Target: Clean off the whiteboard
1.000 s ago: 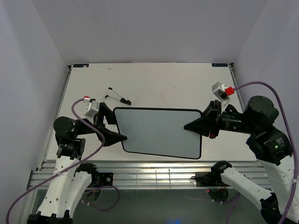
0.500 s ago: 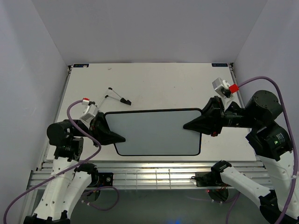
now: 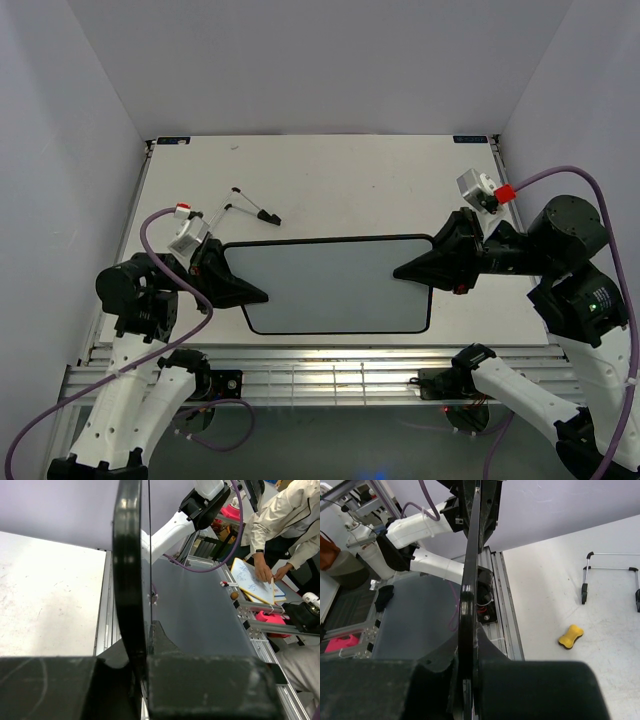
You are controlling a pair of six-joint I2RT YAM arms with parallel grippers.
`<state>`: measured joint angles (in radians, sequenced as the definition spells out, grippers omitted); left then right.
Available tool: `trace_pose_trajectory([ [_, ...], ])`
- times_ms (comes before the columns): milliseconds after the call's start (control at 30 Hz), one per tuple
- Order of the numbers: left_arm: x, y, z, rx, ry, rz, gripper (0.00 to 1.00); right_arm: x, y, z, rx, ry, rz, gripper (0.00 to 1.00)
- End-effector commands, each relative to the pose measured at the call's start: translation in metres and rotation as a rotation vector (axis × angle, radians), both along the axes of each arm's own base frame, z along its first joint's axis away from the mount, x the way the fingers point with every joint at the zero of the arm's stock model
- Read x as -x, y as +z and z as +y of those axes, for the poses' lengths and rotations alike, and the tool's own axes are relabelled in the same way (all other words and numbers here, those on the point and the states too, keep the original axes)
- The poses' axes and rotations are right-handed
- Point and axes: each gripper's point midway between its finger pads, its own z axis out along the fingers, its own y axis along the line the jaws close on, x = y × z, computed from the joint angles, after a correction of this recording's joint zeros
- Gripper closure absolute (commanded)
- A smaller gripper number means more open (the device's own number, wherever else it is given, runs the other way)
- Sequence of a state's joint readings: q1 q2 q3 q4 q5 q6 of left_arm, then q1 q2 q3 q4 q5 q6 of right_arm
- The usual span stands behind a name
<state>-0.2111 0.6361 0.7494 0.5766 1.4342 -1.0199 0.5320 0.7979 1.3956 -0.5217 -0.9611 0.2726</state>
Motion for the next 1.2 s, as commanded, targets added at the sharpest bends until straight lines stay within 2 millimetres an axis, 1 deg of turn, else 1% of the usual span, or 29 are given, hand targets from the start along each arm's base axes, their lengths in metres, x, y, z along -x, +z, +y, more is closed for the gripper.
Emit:
trace_pose_trajectory([
  [0,0.009,0.013,0.001,0.016,-0.009,-0.025,1.0,0.021,0.033,-0.008,-0.084,0.048,-0.179,0.92],
  [167,0.014,0.031,0.001,0.068,0.021,-0.075,1.0,0.015,0.027,-0.006,-0.073,0.039,-0.167,0.92],
  [233,0.011,0.036,0.0,0.093,0.043,-0.078,1.0,0.011,0.027,-0.005,-0.073,0.026,-0.169,0.92],
  [267,0.005,0.039,0.0,0.114,0.067,-0.065,1.0,0.01,0.028,-0.005,-0.073,0.02,-0.177,0.91],
  [300,0.0,0.039,-0.001,0.121,0.083,-0.05,1.0,0.004,0.029,-0.004,-0.074,-0.016,-0.174,0.74],
  [333,-0.006,0.039,-0.002,0.131,0.104,-0.057,1.0,-0.001,0.028,-0.004,-0.072,-0.038,-0.169,0.62],
  [367,-0.017,0.04,-0.003,0.145,0.149,-0.015,1.0,-0.005,0.029,-0.004,-0.072,-0.063,-0.179,0.51],
  [400,-0.024,0.04,-0.004,0.152,0.185,-0.002,1.0,-0.02,0.026,-0.007,-0.053,-0.156,-0.152,0.29],
  [433,-0.03,0.041,-0.004,0.159,0.217,0.002,1.0,-0.03,0.024,-0.009,-0.035,-0.219,-0.137,0.19],
  [467,-0.039,0.037,-0.003,0.152,0.256,0.018,1.0,-0.045,0.019,-0.011,-0.006,-0.288,-0.111,0.1],
  [500,-0.049,0.039,-0.003,0.169,0.308,0.036,1.0,-0.063,0.022,-0.02,0.012,-0.415,-0.117,0.02],
  [533,-0.054,0.039,-0.002,0.171,0.333,0.045,1.0,-0.073,0.009,-0.024,0.062,-0.473,-0.072,0.07],
  [567,-0.061,0.035,-0.002,0.159,0.362,0.07,1.0,-0.082,0.006,-0.03,0.084,-0.533,-0.062,0.1],
  [600,-0.074,0.037,0.0,0.172,0.427,0.085,1.0,-0.097,0.003,-0.042,0.107,-0.643,-0.061,0.1],
  [633,-0.086,0.035,0.002,0.164,0.478,0.099,1.0,-0.102,-0.004,-0.05,0.135,-0.699,-0.045,0.1],
  [667,-0.096,0.029,0.005,0.135,0.535,0.109,1.0,-0.109,-0.006,-0.059,0.149,-0.764,-0.042,0.1],
  [700,-0.111,0.029,0.011,0.148,0.624,0.11,1.0,-0.121,-0.009,-0.074,0.168,-0.876,-0.035,0.1],
  [767,-0.13,0.017,0.022,0.121,0.751,0.135,1.0,-0.123,-0.015,-0.092,0.192,-0.97,-0.028,0.1],
  [800,-0.14,0.009,0.027,0.11,0.805,0.125,1.0,-0.127,-0.016,-0.105,0.202,-1.046,-0.029,0.1],
  [833,-0.155,0.007,0.037,0.113,0.899,0.121,1.0,-0.125,-0.016,-0.113,0.203,-1.078,-0.035,0.1],
  [900,-0.172,-0.009,0.047,0.077,0.99,0.1,1.0,-0.125,-0.02,-0.126,0.216,-1.139,-0.03,0.1],
  [933,-0.187,-0.013,0.062,0.084,1.1,0.09,1.0,-0.122,-0.026,-0.127,0.219,-1.137,-0.028,0.1],
  [1000,-0.204,-0.018,0.077,0.092,1.206,0.046,1.0,-0.118,-0.031,-0.125,0.219,-1.113,-0.026,0.1],
  [1033,-0.214,-0.034,0.083,0.05,1.25,0.023,1.0,-0.115,-0.035,-0.125,0.22,-1.103,-0.03,0.1],
  [1067,-0.222,-0.029,0.094,0.071,1.32,-0.009,1.0,-0.117,-0.046,-0.123,0.244,-1.096,-0.023,0.1],
  [1100,-0.226,-0.03,0.097,0.057,1.337,-0.049,1.0,-0.116,-0.051,-0.12,0.248,-1.074,-0.016,0.1],
  [1133,-0.229,-0.043,0.1,0.037,1.353,-0.066,1.0,-0.113,-0.054,-0.118,0.243,-1.059,-0.017,0.1],
  [1167,-0.232,-0.037,0.109,0.067,1.401,-0.145,1.0,-0.112,-0.06,-0.115,0.251,-1.04,-0.012,0.1],
])
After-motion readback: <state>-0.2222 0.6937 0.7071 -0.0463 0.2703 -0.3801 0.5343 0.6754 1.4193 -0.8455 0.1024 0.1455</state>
